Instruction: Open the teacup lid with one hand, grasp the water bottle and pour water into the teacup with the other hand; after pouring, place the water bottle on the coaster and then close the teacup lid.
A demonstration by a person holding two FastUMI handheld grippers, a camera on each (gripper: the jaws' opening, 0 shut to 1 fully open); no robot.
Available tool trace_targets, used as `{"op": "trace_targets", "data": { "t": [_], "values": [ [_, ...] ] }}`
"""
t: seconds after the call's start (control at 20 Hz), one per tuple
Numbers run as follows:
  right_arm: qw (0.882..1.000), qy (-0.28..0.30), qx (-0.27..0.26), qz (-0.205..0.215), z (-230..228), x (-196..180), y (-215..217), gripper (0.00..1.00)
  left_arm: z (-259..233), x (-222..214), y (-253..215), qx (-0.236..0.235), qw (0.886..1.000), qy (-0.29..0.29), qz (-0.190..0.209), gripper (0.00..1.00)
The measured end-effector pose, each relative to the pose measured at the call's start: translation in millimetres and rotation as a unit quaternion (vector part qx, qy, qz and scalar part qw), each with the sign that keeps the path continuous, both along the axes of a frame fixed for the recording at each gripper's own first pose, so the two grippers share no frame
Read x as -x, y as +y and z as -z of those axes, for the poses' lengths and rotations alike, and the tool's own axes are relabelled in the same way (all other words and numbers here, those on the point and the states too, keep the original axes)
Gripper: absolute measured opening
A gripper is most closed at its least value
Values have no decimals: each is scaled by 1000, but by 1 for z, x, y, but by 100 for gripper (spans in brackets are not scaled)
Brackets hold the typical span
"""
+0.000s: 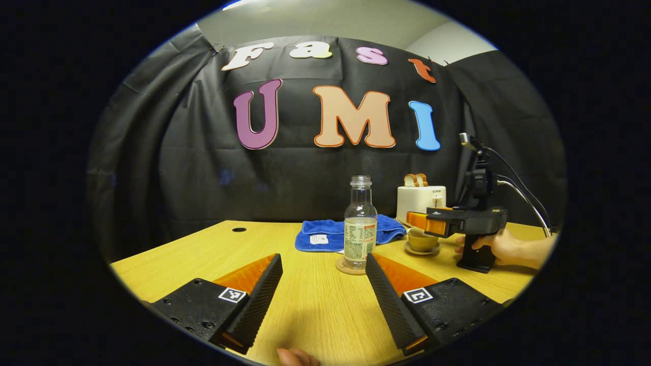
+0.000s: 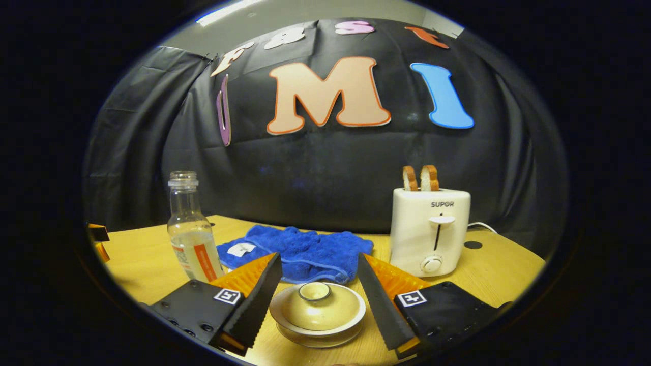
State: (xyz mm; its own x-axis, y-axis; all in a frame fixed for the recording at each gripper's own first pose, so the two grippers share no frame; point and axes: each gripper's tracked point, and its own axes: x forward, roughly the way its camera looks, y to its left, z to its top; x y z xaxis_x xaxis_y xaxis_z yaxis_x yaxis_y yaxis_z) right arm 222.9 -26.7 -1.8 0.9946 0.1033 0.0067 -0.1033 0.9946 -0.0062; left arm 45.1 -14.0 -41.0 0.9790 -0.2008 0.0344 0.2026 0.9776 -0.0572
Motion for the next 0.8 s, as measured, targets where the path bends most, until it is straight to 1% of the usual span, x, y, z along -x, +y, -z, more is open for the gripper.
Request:
{"op": "trace_targets", "data": {
  "t": [0.05, 0.1, 0.2, 0.25, 0.3, 0.35, 0.4, 0.45, 0.6, 0.65, 0.7, 0.8],
  "values": [
    [1000, 8, -1, 15, 6, 1, -6, 91, 1, -2, 0, 1, 1000, 1, -2, 96],
    [1000, 4, 0, 24, 3, 4, -9, 100, 1, -3, 1, 1, 1000, 1, -5, 96],
    [999, 5, 1, 53, 4, 17, -20, 93, 2, -3, 1, 1, 1000, 2, -10, 96],
    [998, 1, 0, 67, 1, 24, -25, 94, 1, -3, 2, 1, 1000, 2, -12, 96],
    [997, 3, 1, 80, 1, 35, -31, 98, 1, -3, 2, 1, 1000, 2, -14, 96],
    [996, -1, 2, 84, 1, 44, -32, 94, 1, -4, 1, 1, 1000, 2, -14, 96],
    [997, 0, 1, 82, 0, 57, -30, 94, 1, -4, 1, 1, 1000, 2, -14, 96],
    [997, -1, 1, 83, -1, 68, -31, 98, 1, -4, 1, 1, 1000, 2, -16, 96],
    [995, -2, 1, 98, -3, 102, -36, 98, 1, -2, 0, 1, 1000, 3, -22, 96],
    [995, -2, 2, 103, -3, 114, -36, 100, 0, 0, -4, 1, 1000, 3, -21, 96],
    [994, -3, 1, 108, -5, 126, -37, 94, -1, 3, -9, 1, 1000, 2, -19, 96],
    [993, -4, 2, 117, -5, 148, -36, 100, 0, 7, -14, 1, 1000, 2, -24, 96]
  ]
}}
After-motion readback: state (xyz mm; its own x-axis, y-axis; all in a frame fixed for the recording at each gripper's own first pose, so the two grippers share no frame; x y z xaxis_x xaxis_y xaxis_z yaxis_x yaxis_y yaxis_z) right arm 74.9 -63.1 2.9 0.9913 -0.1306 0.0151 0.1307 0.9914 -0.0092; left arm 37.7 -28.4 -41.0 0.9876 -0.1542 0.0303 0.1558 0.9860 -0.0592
